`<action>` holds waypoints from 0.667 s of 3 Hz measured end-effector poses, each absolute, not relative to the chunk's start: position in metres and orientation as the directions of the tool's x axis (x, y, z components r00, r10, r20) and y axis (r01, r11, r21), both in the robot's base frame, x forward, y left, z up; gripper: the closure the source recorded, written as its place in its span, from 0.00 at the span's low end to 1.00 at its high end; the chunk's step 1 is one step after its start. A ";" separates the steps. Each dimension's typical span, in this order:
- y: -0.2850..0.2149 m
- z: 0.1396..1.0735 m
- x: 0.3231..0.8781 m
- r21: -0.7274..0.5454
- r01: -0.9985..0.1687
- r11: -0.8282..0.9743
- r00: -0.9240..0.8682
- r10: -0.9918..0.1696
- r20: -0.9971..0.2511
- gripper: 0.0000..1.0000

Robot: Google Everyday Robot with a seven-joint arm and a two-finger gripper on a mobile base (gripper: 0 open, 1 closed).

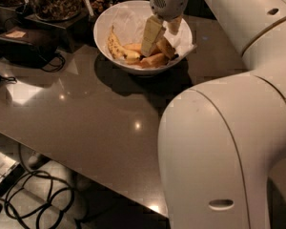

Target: Pick banana from white bowl

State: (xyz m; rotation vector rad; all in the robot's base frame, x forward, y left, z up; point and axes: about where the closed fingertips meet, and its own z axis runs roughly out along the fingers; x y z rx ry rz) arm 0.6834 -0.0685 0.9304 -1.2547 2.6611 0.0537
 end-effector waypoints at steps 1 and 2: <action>-0.068 0.926 0.685 -0.047 -0.771 0.635 -0.618 -0.764 -0.184 0.41; -0.068 0.927 0.682 -0.038 -0.782 0.622 -0.606 -0.773 -0.187 0.65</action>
Offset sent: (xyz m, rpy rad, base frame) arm -0.0505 -0.0231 0.0044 -0.0596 0.1939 0.0497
